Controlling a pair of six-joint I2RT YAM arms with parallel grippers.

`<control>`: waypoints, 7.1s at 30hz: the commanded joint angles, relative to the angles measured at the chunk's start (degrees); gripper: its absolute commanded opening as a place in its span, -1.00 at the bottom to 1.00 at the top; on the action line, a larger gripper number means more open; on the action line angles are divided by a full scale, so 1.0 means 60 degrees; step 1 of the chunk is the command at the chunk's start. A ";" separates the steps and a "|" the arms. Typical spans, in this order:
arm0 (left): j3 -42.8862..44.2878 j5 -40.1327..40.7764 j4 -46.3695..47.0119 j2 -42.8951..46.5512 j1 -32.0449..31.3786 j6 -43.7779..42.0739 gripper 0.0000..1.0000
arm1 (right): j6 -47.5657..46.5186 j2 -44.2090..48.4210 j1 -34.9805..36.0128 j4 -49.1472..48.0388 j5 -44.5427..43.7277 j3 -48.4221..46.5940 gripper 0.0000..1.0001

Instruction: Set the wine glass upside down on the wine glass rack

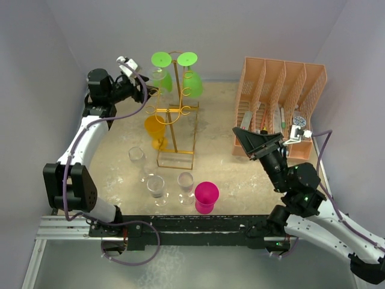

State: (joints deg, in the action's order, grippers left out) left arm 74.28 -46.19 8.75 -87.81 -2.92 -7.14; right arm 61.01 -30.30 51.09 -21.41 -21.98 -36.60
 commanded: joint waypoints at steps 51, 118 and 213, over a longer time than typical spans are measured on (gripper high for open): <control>-0.0259 0.6989 -0.6952 0.0298 -0.0730 0.5649 -0.75 | 0.0231 0.0474 0.0010 0.2875 -0.3208 0.0473 0.29; 0.0262 0.6420 0.4773 0.3254 -0.4083 1.1346 -1.00 | 0.1352 -0.3826 0.0010 -0.1992 -0.0143 -0.4818 0.33; 0.0025 0.5708 -0.0815 0.4488 -0.6273 1.1156 -0.11 | -0.9830 -0.3249 0.0010 -0.1395 0.0573 -0.2616 -1.00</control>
State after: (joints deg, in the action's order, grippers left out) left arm 72.34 -5.50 -1.69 -57.60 -40.32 49.87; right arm 7.57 -49.19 51.00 -26.09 -20.71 -51.94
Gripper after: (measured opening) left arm 0.477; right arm 0.048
